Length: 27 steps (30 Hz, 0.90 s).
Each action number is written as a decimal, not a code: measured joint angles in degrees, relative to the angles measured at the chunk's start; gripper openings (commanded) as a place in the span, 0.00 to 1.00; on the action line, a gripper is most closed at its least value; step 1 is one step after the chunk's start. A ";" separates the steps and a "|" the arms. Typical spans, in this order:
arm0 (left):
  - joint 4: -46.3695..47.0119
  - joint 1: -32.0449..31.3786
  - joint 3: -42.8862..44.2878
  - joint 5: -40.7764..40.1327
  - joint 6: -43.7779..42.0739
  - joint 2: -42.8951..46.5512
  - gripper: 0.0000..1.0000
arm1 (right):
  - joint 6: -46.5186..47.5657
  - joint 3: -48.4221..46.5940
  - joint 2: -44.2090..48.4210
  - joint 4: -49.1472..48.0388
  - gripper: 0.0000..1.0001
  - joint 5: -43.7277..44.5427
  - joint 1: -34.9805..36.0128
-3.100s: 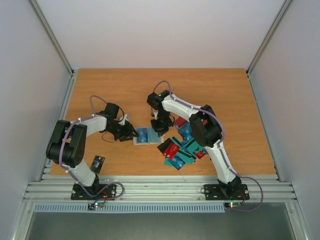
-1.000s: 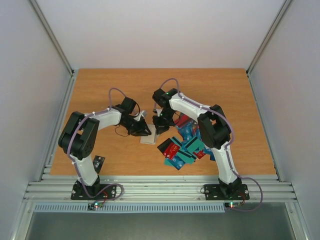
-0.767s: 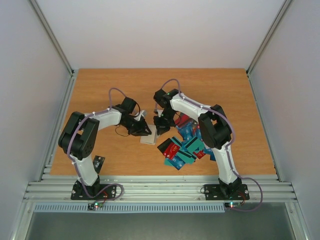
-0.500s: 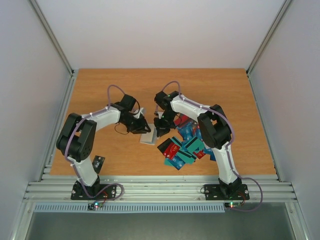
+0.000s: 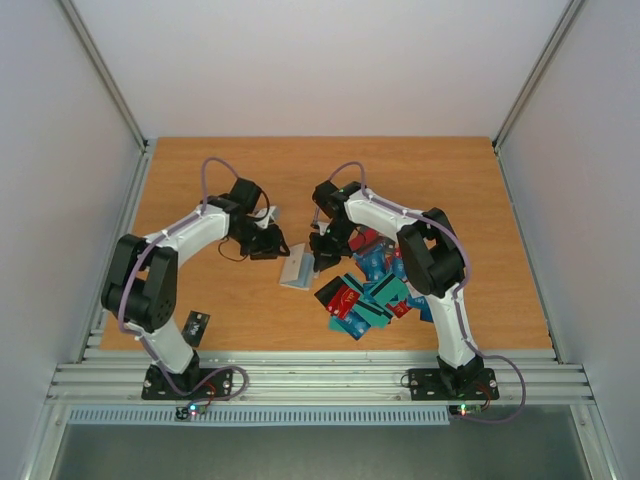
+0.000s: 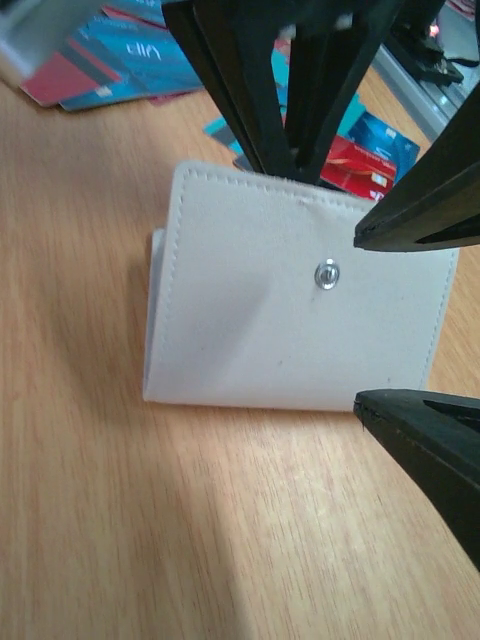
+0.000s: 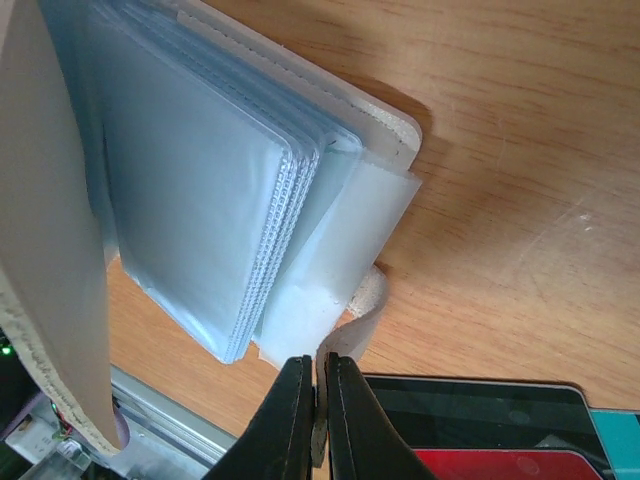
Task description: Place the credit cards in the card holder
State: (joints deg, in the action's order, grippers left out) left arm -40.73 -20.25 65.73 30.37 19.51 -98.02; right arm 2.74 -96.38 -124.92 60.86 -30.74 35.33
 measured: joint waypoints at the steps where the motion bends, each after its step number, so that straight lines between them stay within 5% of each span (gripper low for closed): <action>1: -0.33 0.04 0.00 -0.26 -0.31 -0.26 0.38 | -0.13 0.00 0.04 -0.07 0.01 -0.15 0.00; 27: -2.56 -3.37 4.46 -1.49 -2.21 -12.02 0.34 | -1.27 -3.26 -0.48 0.66 0.05 -4.20 -0.63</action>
State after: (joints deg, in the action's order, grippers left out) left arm -43.29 -23.62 70.19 28.88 17.30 -110.04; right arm 1.48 -99.63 -125.40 61.52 -34.94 34.70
